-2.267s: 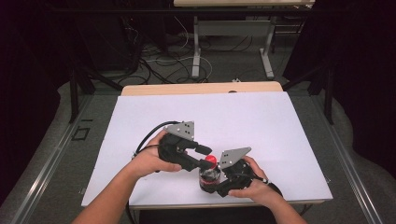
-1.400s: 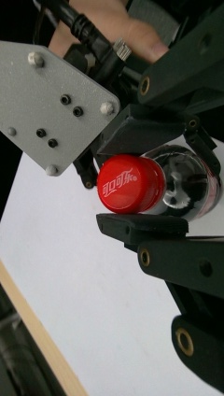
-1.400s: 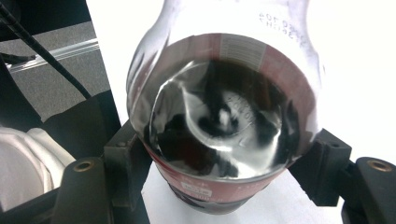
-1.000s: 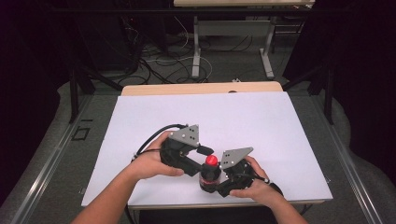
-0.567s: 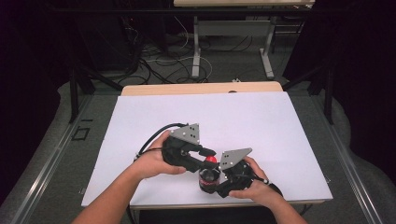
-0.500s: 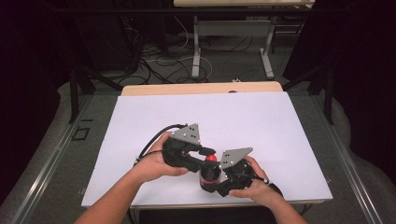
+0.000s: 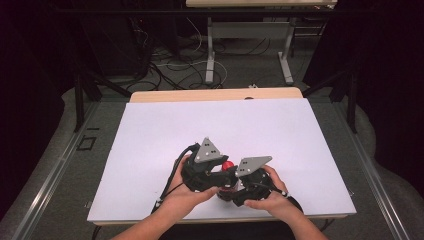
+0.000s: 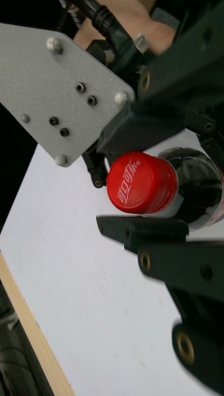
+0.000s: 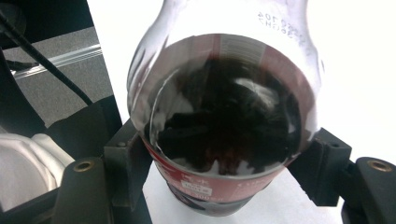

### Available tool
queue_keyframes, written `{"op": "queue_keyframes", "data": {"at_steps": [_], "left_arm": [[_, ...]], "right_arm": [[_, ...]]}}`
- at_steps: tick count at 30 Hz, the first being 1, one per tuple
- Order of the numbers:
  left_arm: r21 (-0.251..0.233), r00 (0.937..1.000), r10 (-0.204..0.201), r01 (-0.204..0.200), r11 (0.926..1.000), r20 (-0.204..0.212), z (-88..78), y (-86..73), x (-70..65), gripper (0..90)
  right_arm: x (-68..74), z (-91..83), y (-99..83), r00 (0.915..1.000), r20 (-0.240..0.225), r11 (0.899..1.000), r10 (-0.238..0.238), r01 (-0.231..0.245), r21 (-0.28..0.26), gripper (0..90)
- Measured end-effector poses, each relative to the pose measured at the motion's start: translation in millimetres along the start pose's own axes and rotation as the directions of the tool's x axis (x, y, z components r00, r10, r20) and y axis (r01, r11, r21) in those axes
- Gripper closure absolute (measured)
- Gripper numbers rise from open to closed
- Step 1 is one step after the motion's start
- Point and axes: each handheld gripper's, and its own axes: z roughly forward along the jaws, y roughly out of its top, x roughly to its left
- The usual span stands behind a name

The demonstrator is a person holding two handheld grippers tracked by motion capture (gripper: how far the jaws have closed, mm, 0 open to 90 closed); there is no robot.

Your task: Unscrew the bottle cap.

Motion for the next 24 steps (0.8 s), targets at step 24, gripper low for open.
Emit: {"op": "queue_keyframes", "data": {"at_steps": [24], "left_arm": [[0.029, 0.8939, 0.206, -0.237, 0.9711, 0.398, -2.9, 4.7, 44.1, 61.0]], "right_arm": [[6.4, 3.5, 0.9, 0.9952, -0.081, 0.998, -0.055, 0.055, -0.001, 29.0]]}}
